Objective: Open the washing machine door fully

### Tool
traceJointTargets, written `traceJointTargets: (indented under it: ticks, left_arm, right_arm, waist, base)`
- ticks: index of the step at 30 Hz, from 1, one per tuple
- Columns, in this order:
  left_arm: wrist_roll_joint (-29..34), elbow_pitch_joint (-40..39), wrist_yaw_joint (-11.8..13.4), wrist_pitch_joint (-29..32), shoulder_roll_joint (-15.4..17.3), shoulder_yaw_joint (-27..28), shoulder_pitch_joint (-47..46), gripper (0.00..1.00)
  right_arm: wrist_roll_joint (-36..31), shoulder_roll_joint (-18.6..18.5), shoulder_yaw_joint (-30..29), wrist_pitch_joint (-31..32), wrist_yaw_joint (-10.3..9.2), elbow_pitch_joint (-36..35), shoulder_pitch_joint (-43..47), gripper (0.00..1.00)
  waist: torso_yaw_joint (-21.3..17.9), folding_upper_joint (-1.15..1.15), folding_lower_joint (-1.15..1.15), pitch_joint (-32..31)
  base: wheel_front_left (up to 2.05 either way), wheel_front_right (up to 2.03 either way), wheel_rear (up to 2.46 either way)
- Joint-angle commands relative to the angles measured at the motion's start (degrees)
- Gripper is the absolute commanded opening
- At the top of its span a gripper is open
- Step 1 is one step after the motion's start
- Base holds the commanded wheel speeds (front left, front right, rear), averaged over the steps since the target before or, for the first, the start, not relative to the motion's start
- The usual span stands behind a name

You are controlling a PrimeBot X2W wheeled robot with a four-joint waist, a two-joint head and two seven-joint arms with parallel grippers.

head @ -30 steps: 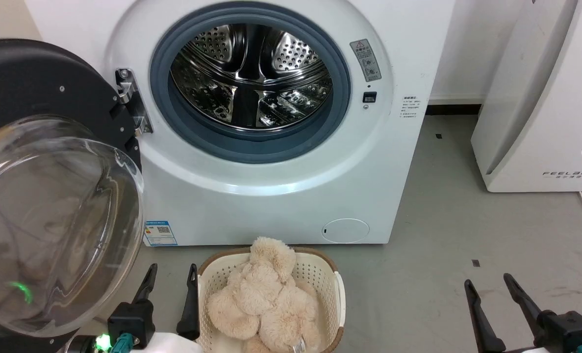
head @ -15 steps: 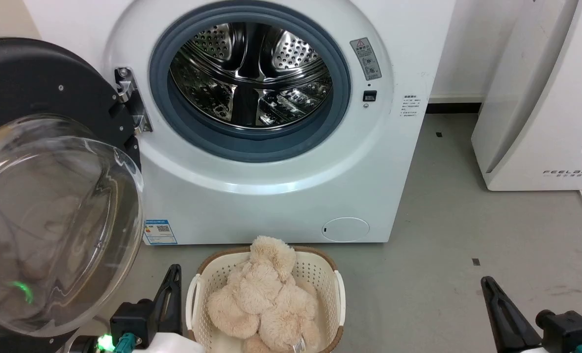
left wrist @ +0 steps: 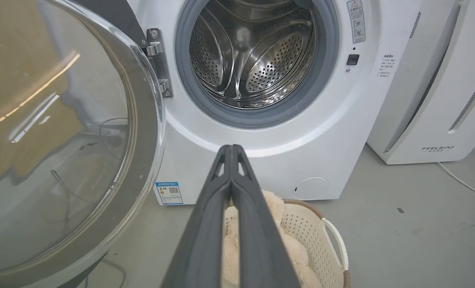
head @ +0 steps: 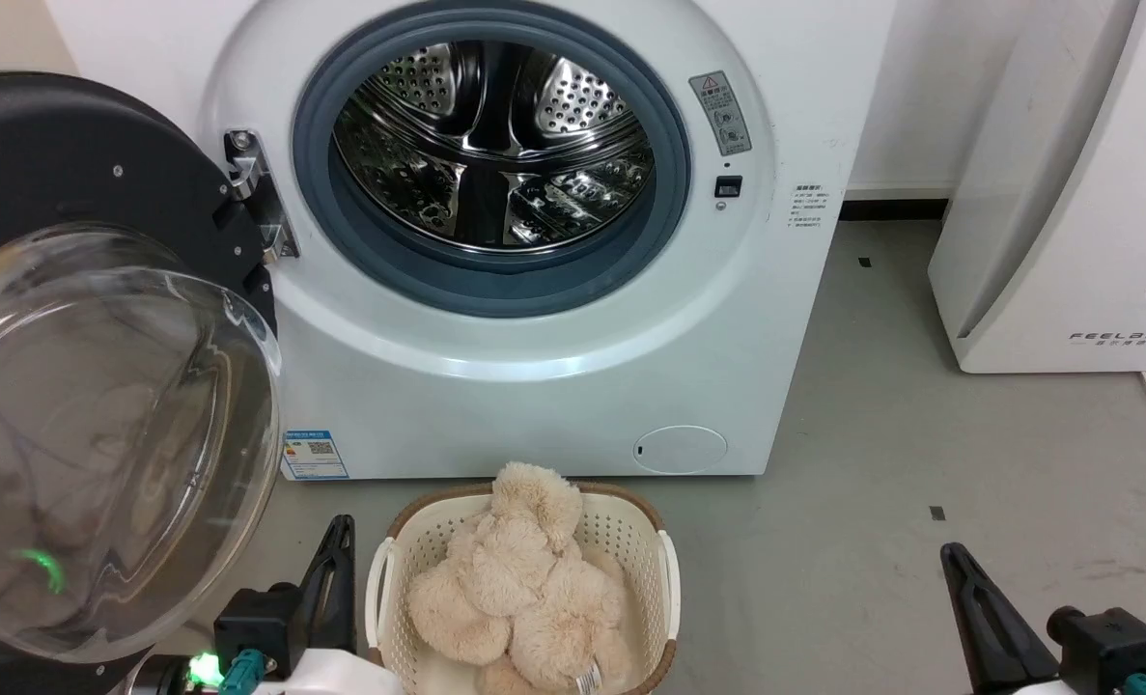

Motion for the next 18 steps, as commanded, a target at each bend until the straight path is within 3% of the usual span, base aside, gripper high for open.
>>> traceJointTargets:
  ticks: [1,18]
  left_arm:
    - [0.75,-0.37,-0.40,0.32,-0.39,0.48,-0.39,0.00]
    - [2.71,-0.95,-1.98,1.62,-1.73,2.40,-0.68,0.00]
  right_arm:
    - [-0.56,0.04,0.19,0.17,-0.01,0.31,-1.33,0.00]
    - [-1.04,0.06,0.64,0.41,-0.02,1.11,-2.73,0.00]
  waist:
    - [0.00,0.00,0.00,0.02]
    - [-0.04,0.00,0.00,0.26]
  base:
    - [0.00,0.00,0.00]
    - [0.00,0.00,0.00]
